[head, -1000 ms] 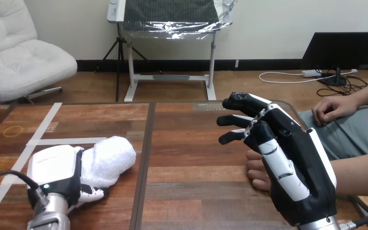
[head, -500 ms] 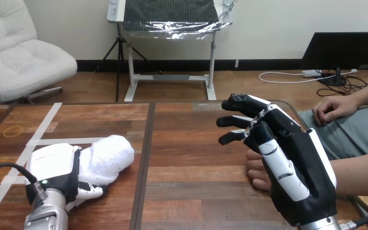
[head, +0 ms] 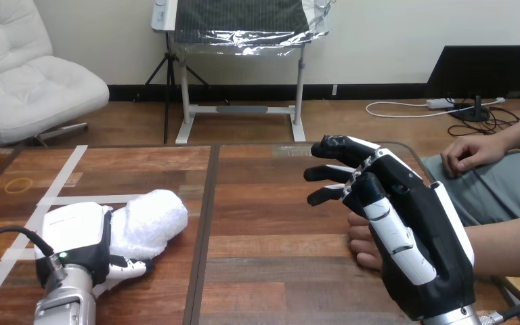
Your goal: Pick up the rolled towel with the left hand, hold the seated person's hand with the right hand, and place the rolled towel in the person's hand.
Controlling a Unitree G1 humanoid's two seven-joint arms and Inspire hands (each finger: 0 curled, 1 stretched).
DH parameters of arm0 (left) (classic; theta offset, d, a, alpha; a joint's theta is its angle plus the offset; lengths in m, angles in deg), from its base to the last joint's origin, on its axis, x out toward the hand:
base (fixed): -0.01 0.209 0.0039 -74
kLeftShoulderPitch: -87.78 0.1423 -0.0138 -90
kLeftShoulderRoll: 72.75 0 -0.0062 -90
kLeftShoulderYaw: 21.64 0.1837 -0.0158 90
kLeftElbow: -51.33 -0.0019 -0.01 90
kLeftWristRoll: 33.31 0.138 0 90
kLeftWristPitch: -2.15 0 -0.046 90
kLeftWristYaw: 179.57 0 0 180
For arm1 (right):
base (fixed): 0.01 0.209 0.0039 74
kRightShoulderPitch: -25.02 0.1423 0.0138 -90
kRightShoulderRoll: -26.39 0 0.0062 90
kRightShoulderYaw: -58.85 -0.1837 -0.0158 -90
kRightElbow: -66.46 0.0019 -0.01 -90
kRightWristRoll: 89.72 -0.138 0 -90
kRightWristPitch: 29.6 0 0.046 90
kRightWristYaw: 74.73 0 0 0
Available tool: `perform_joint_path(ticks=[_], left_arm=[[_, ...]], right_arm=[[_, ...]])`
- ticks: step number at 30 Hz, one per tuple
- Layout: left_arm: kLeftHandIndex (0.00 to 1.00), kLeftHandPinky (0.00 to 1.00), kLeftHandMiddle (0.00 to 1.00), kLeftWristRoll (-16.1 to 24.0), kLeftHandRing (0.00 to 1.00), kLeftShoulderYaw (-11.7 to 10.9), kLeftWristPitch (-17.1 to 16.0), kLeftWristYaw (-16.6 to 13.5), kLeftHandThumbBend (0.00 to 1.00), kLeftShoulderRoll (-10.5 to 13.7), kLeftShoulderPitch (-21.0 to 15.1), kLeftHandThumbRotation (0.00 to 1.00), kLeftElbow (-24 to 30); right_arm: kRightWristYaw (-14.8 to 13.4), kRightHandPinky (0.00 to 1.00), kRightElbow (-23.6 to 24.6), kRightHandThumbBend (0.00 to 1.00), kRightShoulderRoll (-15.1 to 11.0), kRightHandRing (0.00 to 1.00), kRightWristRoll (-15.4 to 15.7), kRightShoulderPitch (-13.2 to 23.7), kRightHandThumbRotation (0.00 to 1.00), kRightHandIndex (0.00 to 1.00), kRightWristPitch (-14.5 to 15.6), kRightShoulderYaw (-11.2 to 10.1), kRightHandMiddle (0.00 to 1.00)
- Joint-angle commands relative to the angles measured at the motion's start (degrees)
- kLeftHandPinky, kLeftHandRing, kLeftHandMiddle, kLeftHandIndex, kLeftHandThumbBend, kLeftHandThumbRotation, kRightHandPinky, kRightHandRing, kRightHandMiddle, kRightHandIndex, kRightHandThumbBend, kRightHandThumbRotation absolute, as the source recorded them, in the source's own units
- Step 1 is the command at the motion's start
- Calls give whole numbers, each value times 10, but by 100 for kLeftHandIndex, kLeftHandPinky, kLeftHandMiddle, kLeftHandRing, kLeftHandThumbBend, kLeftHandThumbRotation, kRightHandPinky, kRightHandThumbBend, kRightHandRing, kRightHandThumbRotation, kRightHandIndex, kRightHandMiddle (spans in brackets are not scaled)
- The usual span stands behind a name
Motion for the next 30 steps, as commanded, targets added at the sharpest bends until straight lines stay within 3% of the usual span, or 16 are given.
perform_joint_path(ticks=[1,7,8,13,20,30], left_arm=[[80,64,75,-19,72,2,-10,-21,78,2,-18,47,-30],[64,43,56,-63,51,-19,-42,-77,73,-9,-16,32,-47],[58,36,49,-68,42,-20,-51,-90,71,-9,-16,25,-50],[51,26,40,-84,32,-18,-83,-142,67,-6,-11,16,-65],[51,25,39,-104,32,-17,-118,-187,60,-5,-7,11,-81],[53,31,45,-135,38,-20,-167,-220,59,-3,3,8,-78]], right_arm=[[2,55,6,41,-5,68,5,35,55,70,-3,-10,76],[2,54,8,41,-5,67,5,36,55,70,0,-11,75],[3,54,7,41,-5,67,4,36,55,69,0,-11,74],[4,54,8,41,-5,66,4,36,54,69,1,-11,73],[7,53,7,40,-5,65,3,37,54,68,2,-12,71],[15,52,3,39,-4,64,2,39,53,67,-2,-14,70]])
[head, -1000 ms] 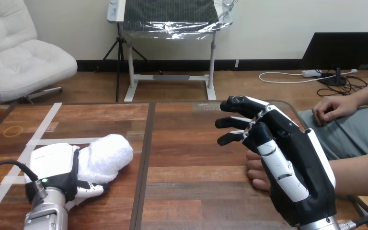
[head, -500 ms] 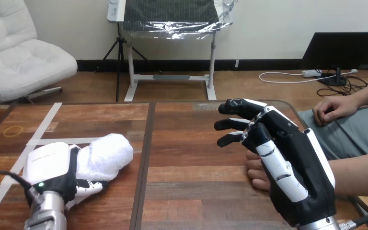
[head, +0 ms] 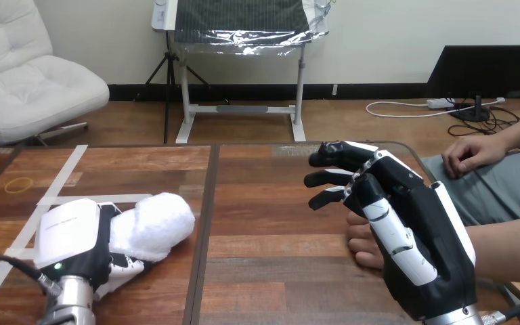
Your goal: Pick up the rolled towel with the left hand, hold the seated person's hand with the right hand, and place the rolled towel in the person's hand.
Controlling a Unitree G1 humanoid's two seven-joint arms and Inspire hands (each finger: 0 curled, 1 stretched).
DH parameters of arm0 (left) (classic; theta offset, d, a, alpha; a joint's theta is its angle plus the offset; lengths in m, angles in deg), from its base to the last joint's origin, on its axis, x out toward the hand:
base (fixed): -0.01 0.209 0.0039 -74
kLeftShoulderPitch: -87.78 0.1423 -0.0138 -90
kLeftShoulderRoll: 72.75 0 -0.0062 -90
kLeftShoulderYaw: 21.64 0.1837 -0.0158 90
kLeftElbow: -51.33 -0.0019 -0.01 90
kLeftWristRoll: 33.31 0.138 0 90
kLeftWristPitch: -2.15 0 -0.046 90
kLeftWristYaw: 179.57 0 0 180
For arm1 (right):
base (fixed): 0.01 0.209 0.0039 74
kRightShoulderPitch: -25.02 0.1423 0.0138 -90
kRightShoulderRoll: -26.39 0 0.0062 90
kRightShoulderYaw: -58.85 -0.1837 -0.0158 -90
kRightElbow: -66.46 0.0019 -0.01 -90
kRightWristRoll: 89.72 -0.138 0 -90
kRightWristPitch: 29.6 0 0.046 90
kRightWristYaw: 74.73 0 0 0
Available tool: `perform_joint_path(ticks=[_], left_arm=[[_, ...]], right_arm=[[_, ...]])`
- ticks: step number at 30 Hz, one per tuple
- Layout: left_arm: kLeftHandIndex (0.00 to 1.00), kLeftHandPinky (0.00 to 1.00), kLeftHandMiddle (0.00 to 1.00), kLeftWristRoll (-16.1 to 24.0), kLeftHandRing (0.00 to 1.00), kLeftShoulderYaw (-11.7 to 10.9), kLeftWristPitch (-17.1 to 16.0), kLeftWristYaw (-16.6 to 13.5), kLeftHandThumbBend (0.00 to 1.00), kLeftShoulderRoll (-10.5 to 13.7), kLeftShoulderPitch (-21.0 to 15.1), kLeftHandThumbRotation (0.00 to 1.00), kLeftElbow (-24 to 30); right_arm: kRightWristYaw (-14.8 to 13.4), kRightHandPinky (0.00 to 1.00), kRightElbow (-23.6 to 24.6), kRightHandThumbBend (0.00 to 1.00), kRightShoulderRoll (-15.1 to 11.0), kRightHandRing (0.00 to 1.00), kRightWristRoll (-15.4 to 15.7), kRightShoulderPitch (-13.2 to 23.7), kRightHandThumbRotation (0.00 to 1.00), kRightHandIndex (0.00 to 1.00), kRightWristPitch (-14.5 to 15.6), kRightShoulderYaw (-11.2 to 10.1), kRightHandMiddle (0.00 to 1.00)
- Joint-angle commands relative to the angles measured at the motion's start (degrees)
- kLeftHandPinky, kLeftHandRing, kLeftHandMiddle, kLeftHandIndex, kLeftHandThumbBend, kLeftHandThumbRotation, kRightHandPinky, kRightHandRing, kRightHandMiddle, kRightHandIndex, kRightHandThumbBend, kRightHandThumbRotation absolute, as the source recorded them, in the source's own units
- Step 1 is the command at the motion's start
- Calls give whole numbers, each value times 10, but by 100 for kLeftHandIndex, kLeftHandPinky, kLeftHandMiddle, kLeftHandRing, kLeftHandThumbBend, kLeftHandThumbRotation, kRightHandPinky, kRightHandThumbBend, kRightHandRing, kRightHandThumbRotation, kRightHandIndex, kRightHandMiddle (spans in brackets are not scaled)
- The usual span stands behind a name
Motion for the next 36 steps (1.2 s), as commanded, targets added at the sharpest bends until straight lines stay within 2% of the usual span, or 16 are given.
perform_joint_path(ticks=[1,6,10,16,23,27,36], left_arm=[[53,31,46,-15,38,-5,-40,-27,60,2,-3,7,3],[54,32,46,-33,38,-8,-82,-45,60,5,2,2,-1],[53,32,46,-46,39,-12,-126,-74,62,5,6,1,-10],[54,34,47,-45,40,-13,-149,-100,63,2,10,0,-16],[54,39,49,-52,43,-18,-170,-114,63,-5,15,0,-18],[54,40,49,-53,44,-16,-196,-134,63,-3,16,0,-27],[53,39,48,-68,43,-19,-245,-152,61,-2,20,0,-37]], right_arm=[[4,52,3,39,-3,64,-2,39,53,67,-4,-5,70],[5,51,3,40,-1,63,-1,39,53,66,-4,-7,69],[3,50,4,40,0,62,1,38,53,66,-3,-7,68],[3,48,1,40,2,60,0,39,53,65,-5,-8,66],[1,47,2,40,4,58,-3,40,52,64,0,-9,65],[2,47,1,40,4,58,-3,41,51,64,-1,-8,64],[-4,45,3,40,6,56,3,40,51,63,2,-8,63]])
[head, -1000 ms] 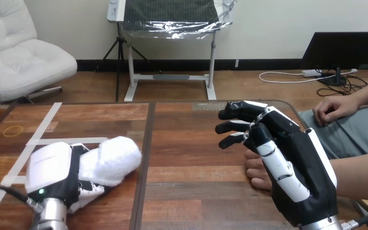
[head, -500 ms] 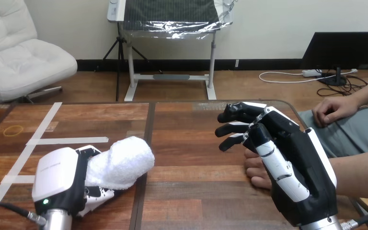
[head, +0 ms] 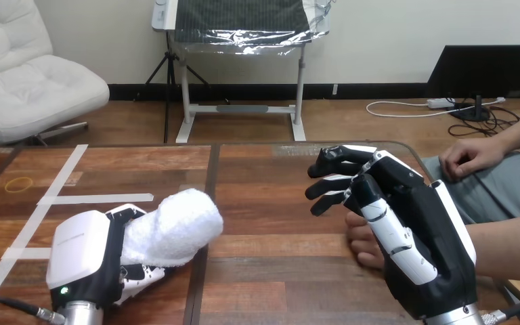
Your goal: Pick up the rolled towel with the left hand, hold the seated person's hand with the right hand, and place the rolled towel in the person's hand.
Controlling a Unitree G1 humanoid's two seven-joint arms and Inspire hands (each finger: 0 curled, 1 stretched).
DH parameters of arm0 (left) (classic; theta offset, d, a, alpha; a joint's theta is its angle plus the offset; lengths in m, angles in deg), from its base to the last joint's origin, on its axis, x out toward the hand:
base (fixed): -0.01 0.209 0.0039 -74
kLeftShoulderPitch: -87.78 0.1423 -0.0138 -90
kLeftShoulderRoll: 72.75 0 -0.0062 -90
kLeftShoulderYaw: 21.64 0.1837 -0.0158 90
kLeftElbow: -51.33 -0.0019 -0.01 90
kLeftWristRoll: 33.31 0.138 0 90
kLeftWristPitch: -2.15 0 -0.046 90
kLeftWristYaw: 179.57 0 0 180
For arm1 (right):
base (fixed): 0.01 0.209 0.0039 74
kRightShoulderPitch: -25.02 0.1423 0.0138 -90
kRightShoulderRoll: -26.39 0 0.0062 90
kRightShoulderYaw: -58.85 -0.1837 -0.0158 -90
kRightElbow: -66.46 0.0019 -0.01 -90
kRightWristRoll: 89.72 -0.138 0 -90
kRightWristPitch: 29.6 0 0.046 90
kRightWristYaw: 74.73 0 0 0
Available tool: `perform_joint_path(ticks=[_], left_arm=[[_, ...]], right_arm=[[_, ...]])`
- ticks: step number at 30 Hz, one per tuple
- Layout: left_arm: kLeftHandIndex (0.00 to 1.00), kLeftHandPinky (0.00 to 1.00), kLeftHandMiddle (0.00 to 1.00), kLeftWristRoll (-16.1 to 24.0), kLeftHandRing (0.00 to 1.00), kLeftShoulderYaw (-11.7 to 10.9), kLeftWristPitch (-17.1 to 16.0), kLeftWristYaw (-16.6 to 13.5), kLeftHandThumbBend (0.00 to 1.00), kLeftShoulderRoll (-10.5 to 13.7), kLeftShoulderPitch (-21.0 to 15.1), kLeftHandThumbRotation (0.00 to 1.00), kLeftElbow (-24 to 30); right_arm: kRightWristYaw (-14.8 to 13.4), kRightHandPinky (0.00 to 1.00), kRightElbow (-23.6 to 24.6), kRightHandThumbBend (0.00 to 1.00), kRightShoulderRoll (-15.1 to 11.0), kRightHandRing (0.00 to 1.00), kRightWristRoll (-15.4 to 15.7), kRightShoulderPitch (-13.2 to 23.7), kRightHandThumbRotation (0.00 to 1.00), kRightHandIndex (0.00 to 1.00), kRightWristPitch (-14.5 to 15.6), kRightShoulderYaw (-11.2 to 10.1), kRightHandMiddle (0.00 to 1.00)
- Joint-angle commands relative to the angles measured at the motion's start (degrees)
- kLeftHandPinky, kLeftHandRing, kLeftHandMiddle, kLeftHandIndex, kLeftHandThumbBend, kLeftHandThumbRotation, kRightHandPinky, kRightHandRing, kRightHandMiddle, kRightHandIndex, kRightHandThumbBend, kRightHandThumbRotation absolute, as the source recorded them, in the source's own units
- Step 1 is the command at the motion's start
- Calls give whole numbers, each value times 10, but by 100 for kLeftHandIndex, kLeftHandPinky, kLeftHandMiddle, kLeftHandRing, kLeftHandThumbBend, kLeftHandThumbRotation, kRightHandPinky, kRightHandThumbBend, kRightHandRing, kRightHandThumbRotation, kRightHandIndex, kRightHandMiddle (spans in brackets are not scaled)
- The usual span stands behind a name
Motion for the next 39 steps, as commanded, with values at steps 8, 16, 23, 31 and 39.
perform_joint_path(ticks=[8,16,23,31,39], left_arm=[[53,37,48,-77,42,-37,-99,-9,62,-15,-13,0,8],[53,37,49,-146,42,-52,-161,23,62,-36,5,0,34],[52,38,49,-206,42,-62,-214,65,63,-58,17,0,51],[52,42,49,-261,44,-69,-254,112,66,-86,36,6,86],[52,43,49,-285,44,-73,-272,142,68,-115,55,11,133]], right_arm=[[-12,45,1,42,6,56,8,38,51,63,-6,-5,63],[-15,47,-5,40,10,58,7,42,49,65,-20,-9,64],[-17,47,-8,40,8,59,5,45,48,66,-23,-15,65],[-20,49,-5,40,7,61,-8,48,45,68,-13,-23,68],[-26,51,0,39,0,64,-9,49,43,71,-1,-32,73]])
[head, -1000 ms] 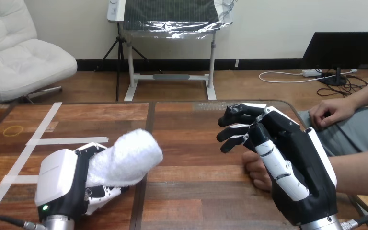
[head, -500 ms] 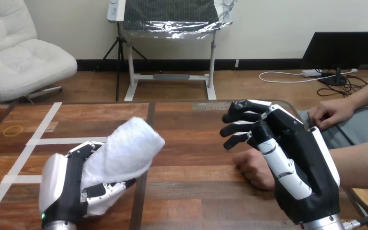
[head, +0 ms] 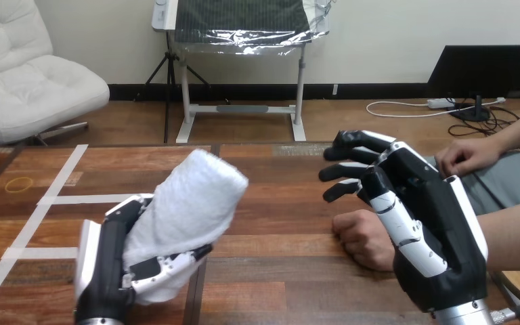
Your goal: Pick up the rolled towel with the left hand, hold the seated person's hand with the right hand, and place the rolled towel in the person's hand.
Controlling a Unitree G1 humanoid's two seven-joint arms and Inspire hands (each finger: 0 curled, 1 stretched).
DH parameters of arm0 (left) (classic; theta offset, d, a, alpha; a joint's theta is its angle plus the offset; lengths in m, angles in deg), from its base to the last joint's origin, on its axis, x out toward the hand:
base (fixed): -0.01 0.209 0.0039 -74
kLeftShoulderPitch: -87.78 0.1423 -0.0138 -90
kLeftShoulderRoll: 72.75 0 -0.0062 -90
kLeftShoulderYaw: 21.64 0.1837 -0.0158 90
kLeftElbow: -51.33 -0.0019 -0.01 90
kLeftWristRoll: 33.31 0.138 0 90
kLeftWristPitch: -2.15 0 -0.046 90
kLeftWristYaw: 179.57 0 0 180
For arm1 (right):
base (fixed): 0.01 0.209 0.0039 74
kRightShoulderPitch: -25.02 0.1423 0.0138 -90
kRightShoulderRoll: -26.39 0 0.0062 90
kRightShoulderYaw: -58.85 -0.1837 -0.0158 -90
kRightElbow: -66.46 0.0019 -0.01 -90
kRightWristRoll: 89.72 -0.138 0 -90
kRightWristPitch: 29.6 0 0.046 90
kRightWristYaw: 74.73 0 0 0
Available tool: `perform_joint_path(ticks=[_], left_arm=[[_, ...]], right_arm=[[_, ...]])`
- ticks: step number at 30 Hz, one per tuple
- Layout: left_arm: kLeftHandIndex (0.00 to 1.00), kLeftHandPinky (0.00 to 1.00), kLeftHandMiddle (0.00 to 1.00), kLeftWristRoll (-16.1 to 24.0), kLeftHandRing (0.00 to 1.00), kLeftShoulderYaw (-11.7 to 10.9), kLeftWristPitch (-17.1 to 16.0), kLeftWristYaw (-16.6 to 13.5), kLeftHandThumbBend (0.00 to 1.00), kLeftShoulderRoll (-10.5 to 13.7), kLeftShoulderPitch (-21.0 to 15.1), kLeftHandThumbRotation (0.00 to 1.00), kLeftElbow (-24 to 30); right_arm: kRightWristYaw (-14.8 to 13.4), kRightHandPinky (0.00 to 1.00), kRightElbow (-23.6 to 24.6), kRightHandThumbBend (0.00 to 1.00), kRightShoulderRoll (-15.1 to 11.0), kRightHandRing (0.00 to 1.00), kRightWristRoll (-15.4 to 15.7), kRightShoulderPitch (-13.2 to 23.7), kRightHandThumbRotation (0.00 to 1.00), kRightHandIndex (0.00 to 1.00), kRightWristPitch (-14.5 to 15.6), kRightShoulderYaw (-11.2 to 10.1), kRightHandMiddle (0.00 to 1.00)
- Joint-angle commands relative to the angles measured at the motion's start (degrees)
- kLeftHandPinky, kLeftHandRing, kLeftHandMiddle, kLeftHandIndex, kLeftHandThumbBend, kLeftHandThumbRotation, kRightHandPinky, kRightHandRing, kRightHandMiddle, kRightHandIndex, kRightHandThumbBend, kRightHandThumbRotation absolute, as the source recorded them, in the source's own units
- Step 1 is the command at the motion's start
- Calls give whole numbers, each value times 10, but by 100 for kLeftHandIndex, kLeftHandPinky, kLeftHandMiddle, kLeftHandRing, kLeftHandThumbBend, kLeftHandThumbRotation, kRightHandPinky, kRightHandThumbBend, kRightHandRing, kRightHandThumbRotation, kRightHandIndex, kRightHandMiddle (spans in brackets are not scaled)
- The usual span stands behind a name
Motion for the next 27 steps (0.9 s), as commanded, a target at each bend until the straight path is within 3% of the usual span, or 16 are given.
perform_joint_path(ticks=[1,5,17,21,27], left_arm=[[52,43,49,-20,44,-14,-36,15,69,-24,-21,12,76],[52,43,49,-24,44,-14,-44,28,69,-35,-14,13,98],[52,42,48,-30,44,-5,-46,70,69,-63,10,17,169],[52,41,48,-36,44,-1,-41,87,69,-71,20,16,191],[51,38,47,-21,42,0,-31,96,71,-86,32,16,219]], right_arm=[[-8,52,7,39,-3,65,-2,40,43,72,6,-15,74],[-29,53,14,41,-5,67,27,39,43,72,16,-23,75],[-51,59,-9,43,-28,72,95,64,45,74,-13,-54,77],[-58,60,-21,45,-47,72,130,77,44,75,-26,-69,78],[-63,63,-27,49,-81,75,171,92,38,76,-19,-86,80]])
